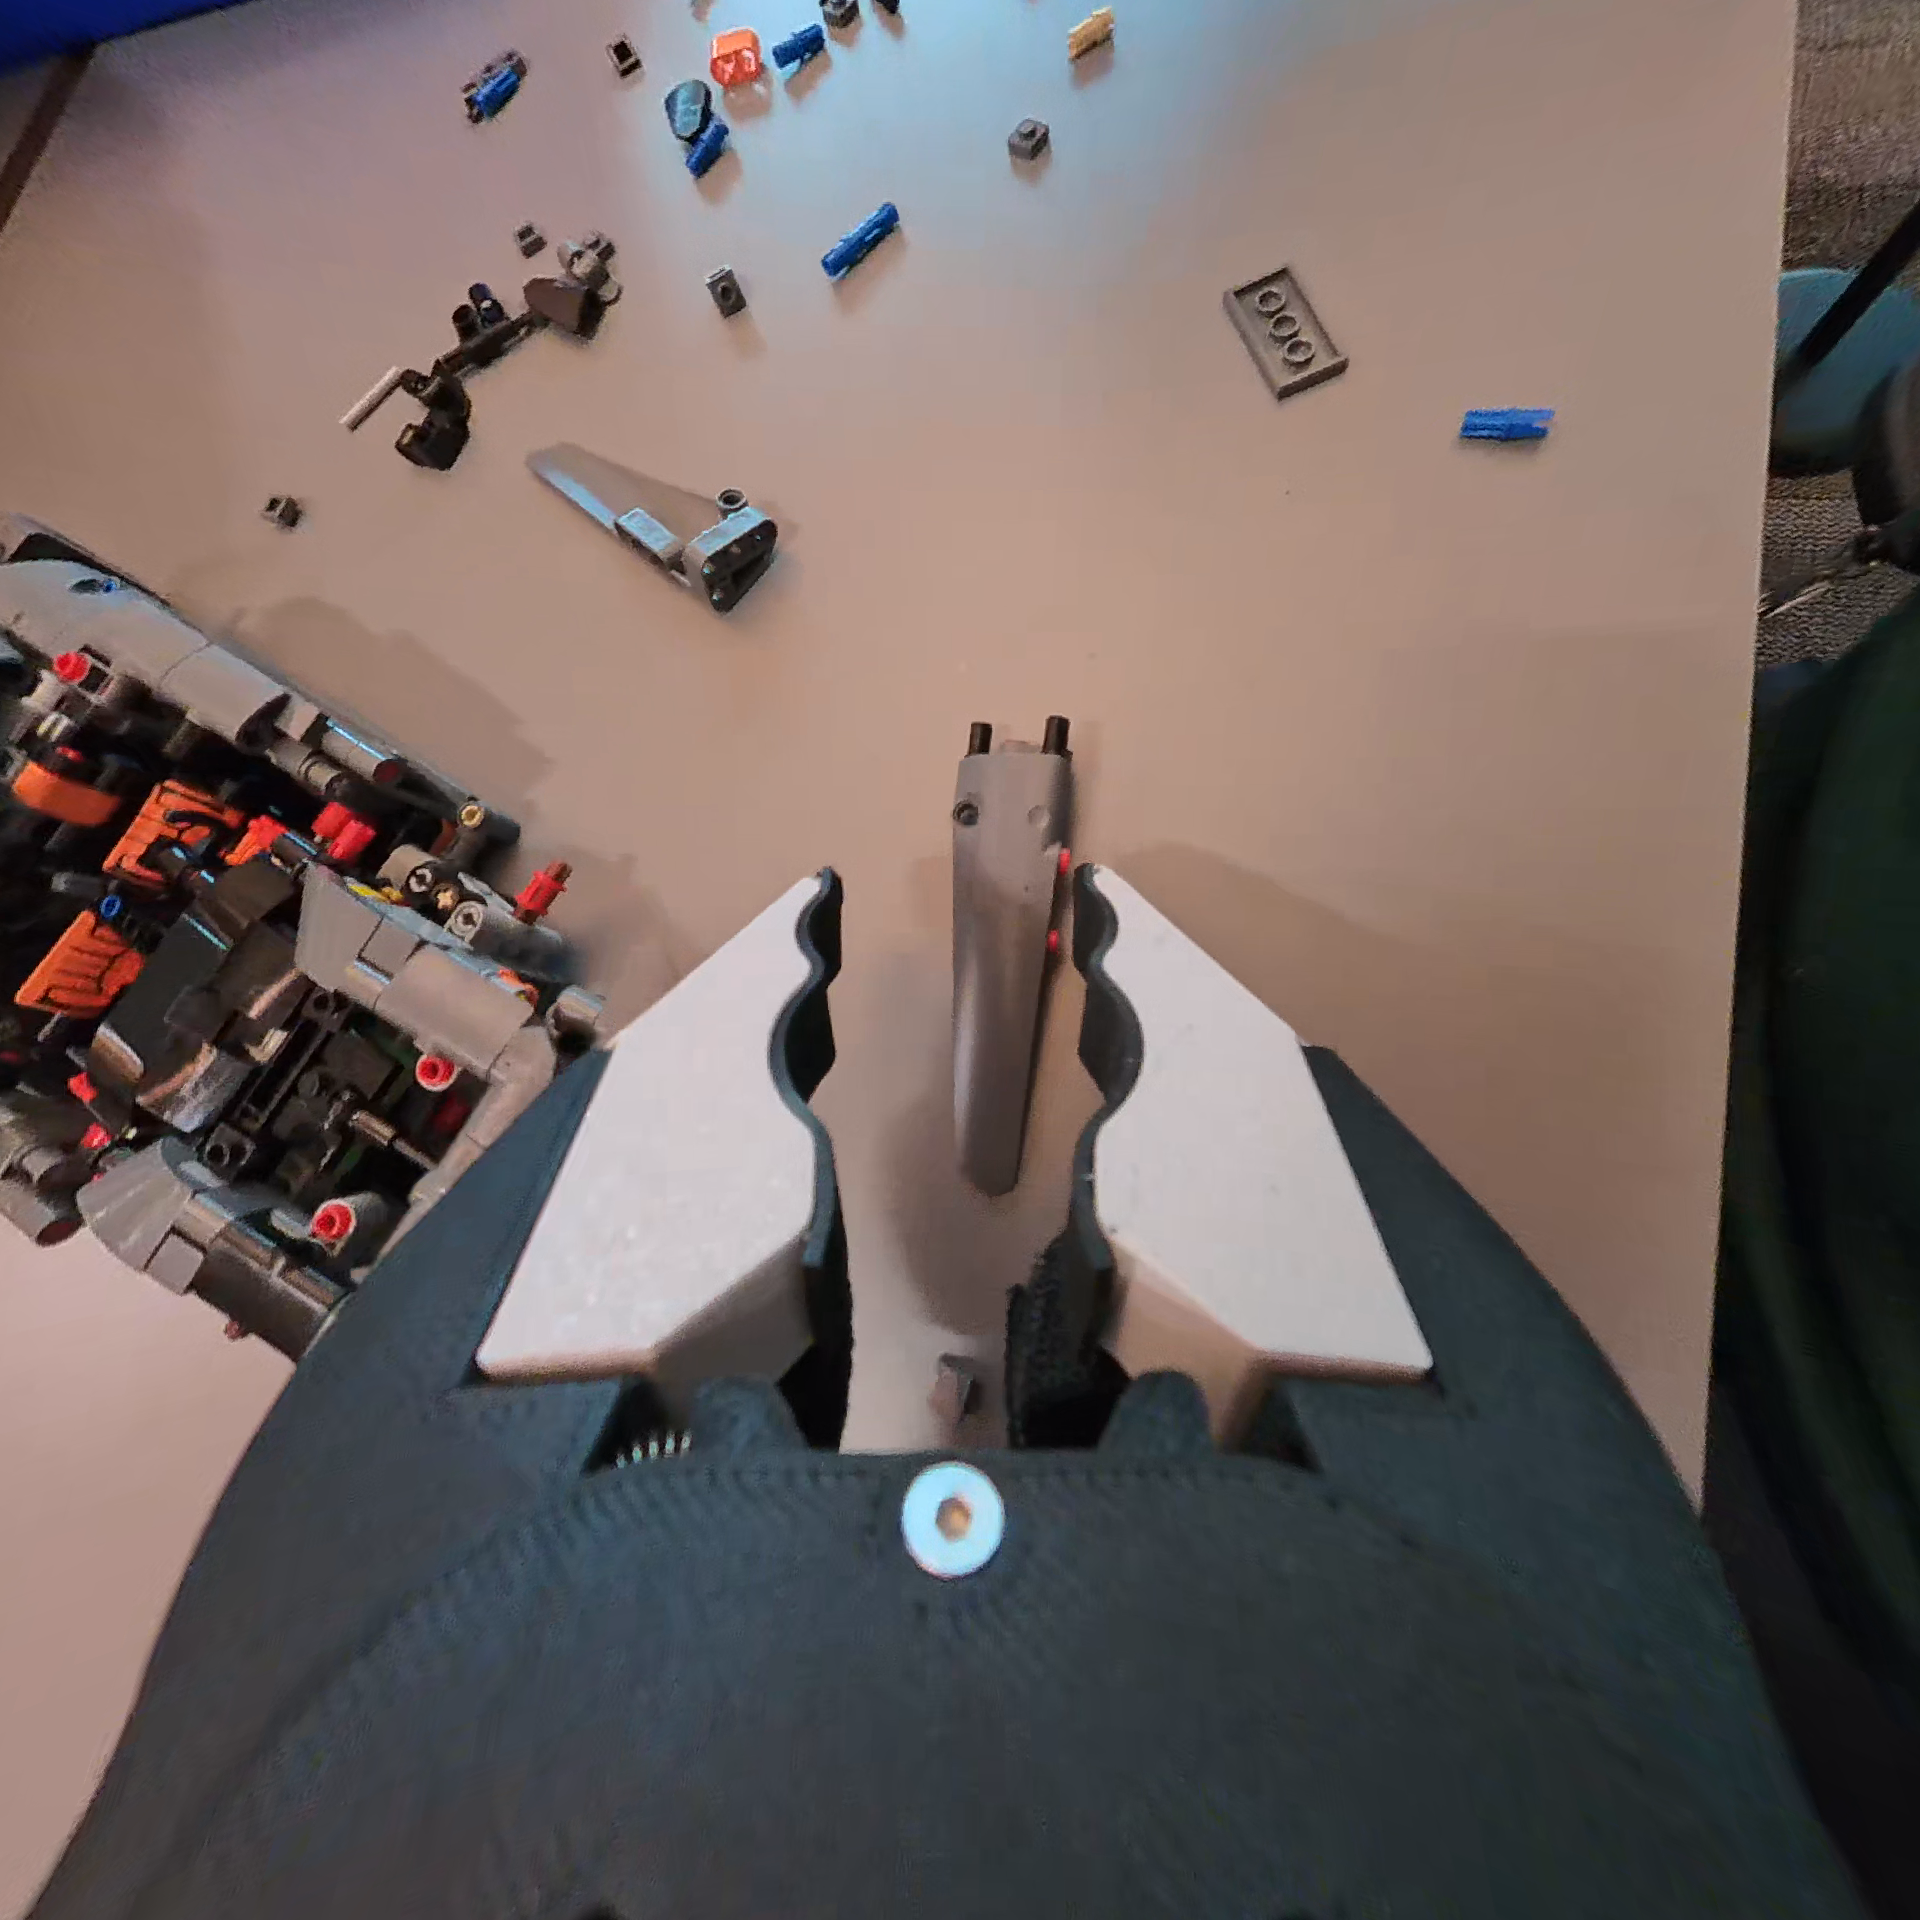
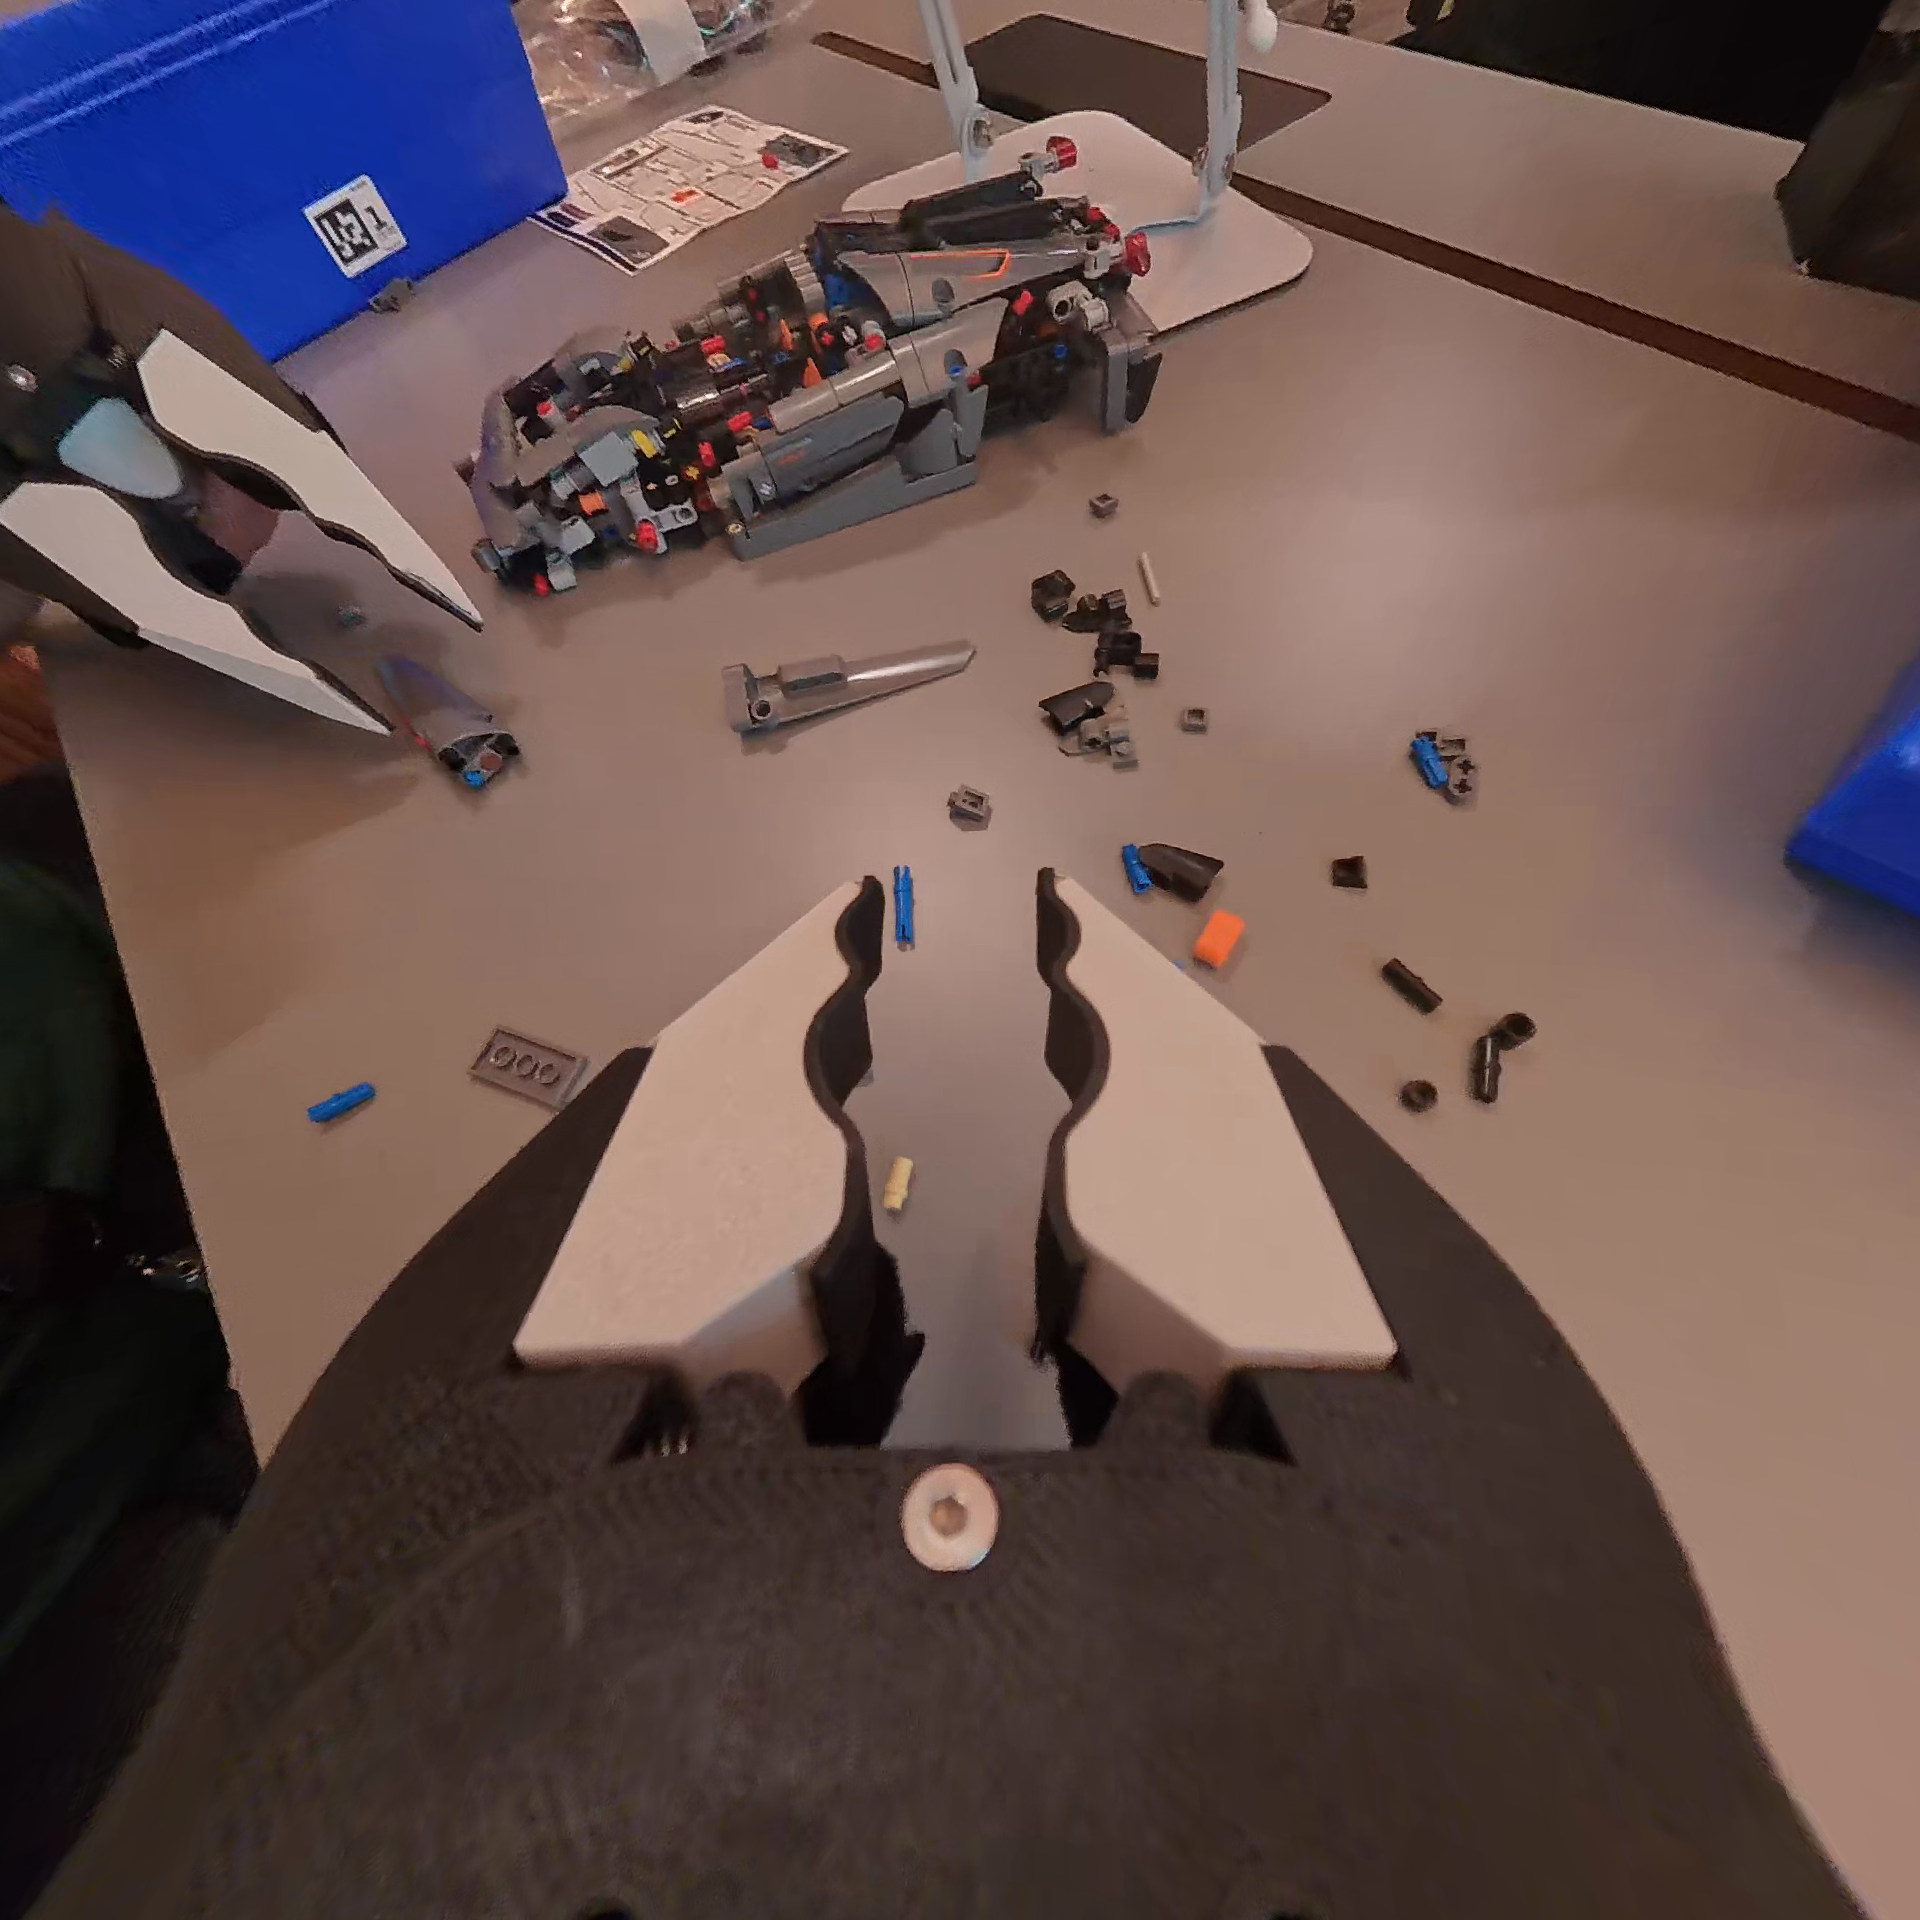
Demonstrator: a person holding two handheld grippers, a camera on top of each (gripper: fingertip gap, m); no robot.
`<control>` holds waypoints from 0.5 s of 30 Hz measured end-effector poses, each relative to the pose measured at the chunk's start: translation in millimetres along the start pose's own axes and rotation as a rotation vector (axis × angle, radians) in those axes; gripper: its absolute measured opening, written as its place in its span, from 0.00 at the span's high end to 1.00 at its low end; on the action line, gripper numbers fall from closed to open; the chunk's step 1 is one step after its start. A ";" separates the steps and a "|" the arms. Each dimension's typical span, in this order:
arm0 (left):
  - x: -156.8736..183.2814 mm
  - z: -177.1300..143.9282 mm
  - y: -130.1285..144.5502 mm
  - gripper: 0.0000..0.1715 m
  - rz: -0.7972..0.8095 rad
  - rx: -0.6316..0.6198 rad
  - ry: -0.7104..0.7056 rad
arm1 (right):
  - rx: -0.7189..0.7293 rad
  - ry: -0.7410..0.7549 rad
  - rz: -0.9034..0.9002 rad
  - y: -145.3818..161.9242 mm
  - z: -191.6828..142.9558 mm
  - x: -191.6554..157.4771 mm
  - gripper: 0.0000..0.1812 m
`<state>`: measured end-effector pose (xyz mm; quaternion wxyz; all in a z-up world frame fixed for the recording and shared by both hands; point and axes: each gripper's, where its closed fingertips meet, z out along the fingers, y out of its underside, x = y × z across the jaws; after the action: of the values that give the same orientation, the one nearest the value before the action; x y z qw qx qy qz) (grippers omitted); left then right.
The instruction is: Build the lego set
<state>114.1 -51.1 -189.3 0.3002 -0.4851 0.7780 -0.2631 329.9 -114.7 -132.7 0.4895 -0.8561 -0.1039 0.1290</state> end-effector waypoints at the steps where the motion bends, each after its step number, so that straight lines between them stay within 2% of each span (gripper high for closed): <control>1: 0.6 0.8 1.8 0.74 -0.005 -0.004 0.002 | -0.011 0.009 -0.018 -0.9 3.4 0.7 0.85; 8: 0.9 9.9 7.8 0.75 0.012 -0.023 -0.023 | -0.095 -0.005 -0.174 -26.5 47.1 -4.0 0.83; 15: 1.3 12.6 6.7 0.77 -0.014 0.014 0.002 | -0.125 -0.054 -0.291 -72.6 80.3 -5.3 0.82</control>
<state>118.8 -51.1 -202.9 0.3011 -0.4883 0.7729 -0.2712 295.3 -14.9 -108.3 0.4458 -0.8571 -0.2478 0.0730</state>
